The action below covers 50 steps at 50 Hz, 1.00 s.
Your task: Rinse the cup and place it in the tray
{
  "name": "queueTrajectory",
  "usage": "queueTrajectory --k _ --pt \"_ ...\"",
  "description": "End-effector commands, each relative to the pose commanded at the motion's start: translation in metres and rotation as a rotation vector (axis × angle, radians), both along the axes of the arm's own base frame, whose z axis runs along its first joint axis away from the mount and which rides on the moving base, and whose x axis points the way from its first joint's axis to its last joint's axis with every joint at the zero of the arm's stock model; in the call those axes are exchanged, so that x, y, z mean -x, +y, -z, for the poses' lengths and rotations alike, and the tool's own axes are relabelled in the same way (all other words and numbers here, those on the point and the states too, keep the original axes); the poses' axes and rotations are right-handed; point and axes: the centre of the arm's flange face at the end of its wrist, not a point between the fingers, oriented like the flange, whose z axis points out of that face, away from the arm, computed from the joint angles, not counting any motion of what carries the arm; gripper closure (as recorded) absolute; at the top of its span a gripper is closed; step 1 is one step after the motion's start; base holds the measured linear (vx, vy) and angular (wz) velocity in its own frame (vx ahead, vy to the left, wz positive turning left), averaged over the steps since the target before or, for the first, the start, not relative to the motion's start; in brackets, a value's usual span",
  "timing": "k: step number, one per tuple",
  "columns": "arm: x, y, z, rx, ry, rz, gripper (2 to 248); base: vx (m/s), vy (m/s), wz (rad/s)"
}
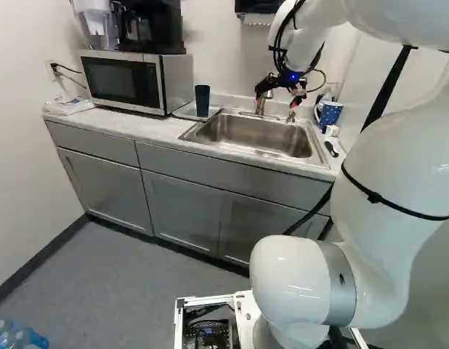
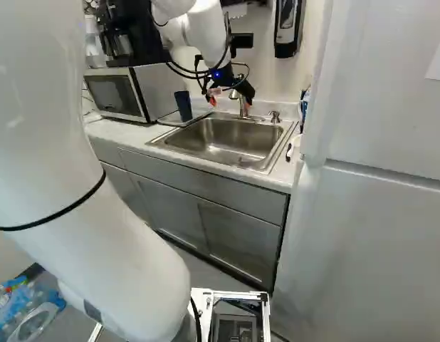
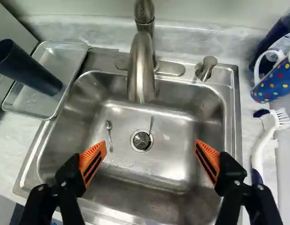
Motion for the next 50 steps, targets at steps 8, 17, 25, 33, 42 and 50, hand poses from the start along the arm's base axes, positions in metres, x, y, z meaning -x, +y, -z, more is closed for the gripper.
queueTrajectory --k 8,17,25,33,42,50 --pt "0.0000 0.0000 0.0000 0.000 0.000 0.000 3 0.000 0.000 0.000" --pt "0.0000 0.0000 0.0000 0.000 0.000 0.000 3 0.000 0.000 0.000" --pt "0.0000 0.0000 0.0000 0.000 0.000 0.000 3 0.000 0.000 0.000" --pt "0.0000 0.0000 0.0000 0.000 0.000 0.000 3 0.000 0.000 0.000" --pt "0.0000 0.0000 0.0000 0.000 0.000 0.000 3 0.000 0.000 0.000" --pt "0.0000 0.0000 0.0000 0.000 0.000 0.000 3 0.000 0.000 0.000"
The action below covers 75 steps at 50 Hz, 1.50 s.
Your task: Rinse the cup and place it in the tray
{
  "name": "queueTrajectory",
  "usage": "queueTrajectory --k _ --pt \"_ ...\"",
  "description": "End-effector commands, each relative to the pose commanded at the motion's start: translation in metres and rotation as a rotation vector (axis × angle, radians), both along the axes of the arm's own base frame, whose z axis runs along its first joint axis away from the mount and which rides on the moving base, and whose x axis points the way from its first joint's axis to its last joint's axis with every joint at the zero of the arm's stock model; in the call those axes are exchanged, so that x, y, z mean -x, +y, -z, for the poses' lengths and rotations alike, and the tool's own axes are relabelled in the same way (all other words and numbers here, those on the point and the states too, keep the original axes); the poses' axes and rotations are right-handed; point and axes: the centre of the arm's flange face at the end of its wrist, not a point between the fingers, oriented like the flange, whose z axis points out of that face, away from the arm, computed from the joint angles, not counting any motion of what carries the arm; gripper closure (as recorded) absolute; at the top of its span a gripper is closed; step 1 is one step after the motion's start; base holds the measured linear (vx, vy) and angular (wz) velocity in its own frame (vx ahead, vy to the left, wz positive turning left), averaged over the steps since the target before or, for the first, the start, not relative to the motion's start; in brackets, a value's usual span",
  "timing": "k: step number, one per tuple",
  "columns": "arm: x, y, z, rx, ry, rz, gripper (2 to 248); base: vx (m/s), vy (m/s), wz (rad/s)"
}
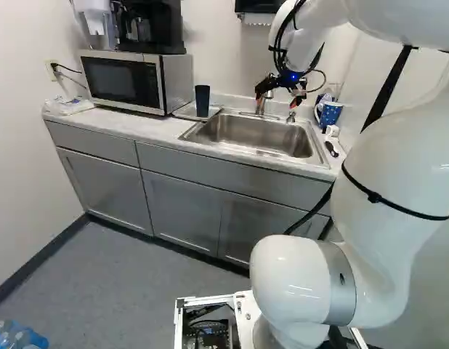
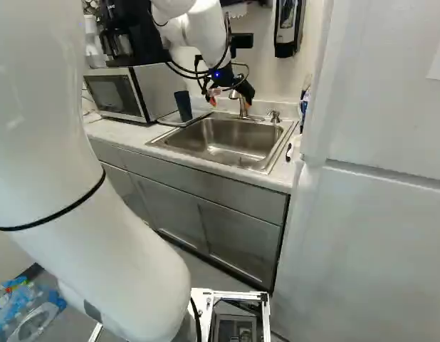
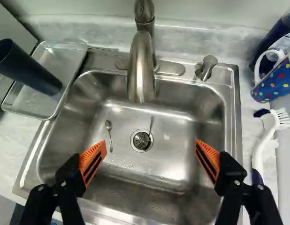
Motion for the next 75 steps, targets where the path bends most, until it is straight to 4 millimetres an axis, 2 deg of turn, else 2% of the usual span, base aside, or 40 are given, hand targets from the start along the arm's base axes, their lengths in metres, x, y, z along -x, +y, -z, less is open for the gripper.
queueTrajectory --k 31,55,75 --pt "0.0000 0.0000 0.0000 0.000 0.000 0.000 3 0.001 0.025 0.025" --pt "0.0000 0.0000 0.0000 0.000 0.000 0.000 3 0.002 0.155 0.002" --pt "0.0000 0.0000 0.0000 0.000 0.000 0.000 3 -0.057 0.154 -0.235"
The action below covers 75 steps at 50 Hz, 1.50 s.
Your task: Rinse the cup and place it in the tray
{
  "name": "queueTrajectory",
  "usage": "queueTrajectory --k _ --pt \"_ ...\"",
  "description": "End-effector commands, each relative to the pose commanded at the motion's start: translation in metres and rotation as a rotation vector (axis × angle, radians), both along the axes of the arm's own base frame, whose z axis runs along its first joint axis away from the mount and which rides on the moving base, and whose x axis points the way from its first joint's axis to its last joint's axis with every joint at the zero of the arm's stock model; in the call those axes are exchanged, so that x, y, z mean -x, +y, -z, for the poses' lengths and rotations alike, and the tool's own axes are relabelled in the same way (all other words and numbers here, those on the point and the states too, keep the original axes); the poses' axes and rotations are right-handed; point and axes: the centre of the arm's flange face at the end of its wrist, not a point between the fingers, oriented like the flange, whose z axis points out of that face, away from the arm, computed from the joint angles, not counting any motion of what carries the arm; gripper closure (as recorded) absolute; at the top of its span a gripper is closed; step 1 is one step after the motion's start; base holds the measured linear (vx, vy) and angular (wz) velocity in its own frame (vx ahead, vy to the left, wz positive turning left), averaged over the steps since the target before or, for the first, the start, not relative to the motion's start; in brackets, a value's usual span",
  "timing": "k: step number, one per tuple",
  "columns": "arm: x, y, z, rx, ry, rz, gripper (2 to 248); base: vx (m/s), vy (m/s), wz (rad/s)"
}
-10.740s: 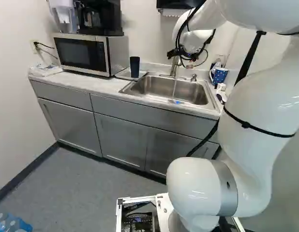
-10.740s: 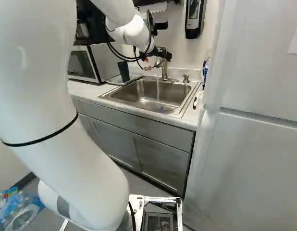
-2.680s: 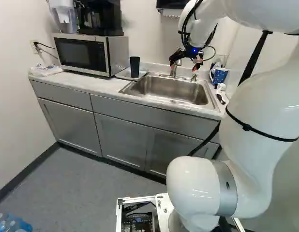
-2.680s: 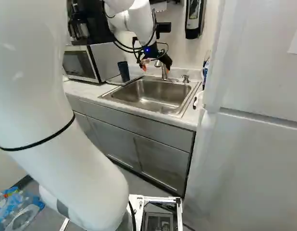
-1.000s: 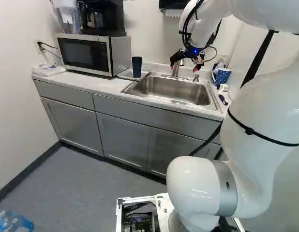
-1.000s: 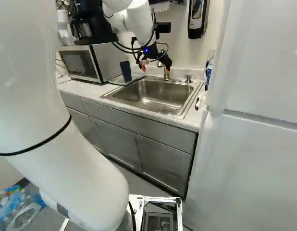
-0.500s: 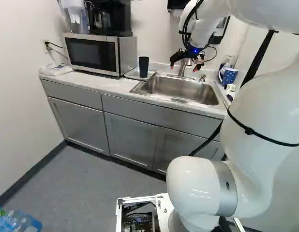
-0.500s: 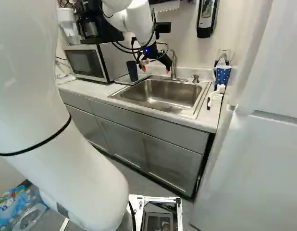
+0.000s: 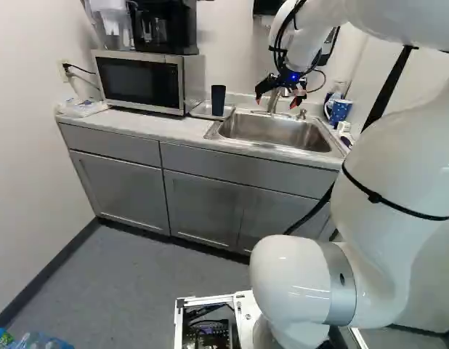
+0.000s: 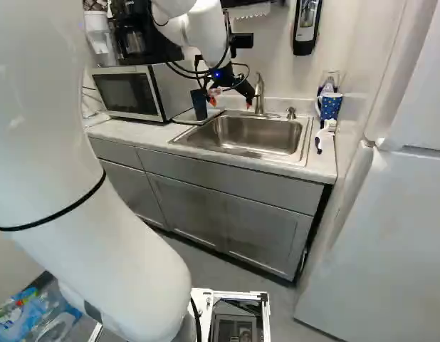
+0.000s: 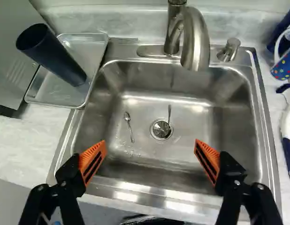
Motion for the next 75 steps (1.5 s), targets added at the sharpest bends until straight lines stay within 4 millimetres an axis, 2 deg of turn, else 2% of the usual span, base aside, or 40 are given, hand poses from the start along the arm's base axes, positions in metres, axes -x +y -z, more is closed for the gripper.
queueTrajectory --k 35,59,75 --pt "0.0000 0.0000 0.0000 0.000 0.000 0.000 3 -0.109 0.119 -0.299" --pt "0.0000 0.0000 0.0000 0.000 0.000 0.000 3 -0.106 0.131 -0.015" --pt "0.0000 0.0000 0.0000 0.000 0.000 0.000 3 -0.010 0.013 0.003"
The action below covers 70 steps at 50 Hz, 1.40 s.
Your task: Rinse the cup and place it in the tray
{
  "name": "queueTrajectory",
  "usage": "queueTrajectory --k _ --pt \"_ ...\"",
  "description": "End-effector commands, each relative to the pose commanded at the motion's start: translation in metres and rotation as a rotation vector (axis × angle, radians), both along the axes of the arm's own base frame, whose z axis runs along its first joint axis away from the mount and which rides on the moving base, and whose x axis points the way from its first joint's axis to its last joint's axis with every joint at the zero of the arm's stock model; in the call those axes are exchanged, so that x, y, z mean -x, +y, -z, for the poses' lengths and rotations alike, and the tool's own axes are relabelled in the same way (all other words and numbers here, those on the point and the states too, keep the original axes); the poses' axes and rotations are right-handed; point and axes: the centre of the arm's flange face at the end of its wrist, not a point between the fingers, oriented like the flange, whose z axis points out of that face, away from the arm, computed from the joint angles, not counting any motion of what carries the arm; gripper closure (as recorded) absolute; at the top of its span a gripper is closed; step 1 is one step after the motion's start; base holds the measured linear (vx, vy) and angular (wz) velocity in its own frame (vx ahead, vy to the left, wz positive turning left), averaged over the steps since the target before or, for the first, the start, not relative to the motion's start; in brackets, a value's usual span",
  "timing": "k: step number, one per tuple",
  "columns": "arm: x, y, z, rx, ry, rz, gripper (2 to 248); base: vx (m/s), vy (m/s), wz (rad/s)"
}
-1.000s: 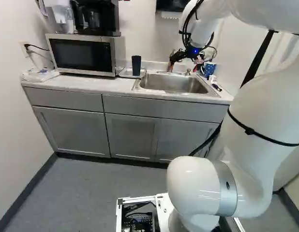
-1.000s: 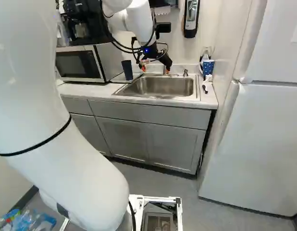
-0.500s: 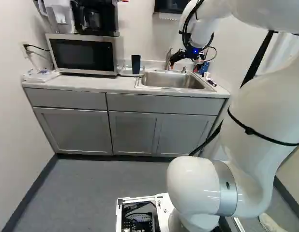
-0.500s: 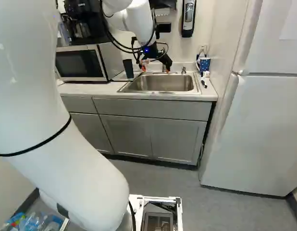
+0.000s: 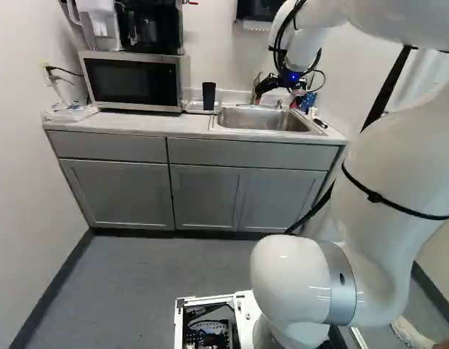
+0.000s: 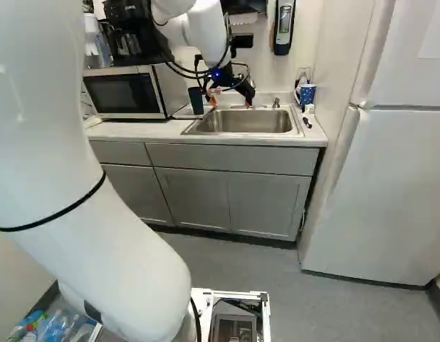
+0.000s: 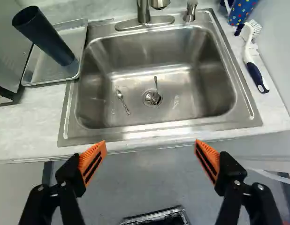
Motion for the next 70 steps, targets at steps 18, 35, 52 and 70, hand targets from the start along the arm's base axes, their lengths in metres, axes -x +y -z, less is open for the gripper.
queueTrajectory --k 18,35,52,70 --pt "0.000 0.000 0.000 0.000 0.000 0.000 3 0.000 0.000 0.000" --pt "0.001 0.002 0.004 0.003 -0.006 -0.001 3 0.000 0.000 0.000" --pt "0.003 0.006 0.016 0.011 -0.024 -0.004 3 0.000 0.000 0.000" --pt "0.009 0.014 0.039 0.026 -0.058 -0.010 3 0.000 0.000 0.000"
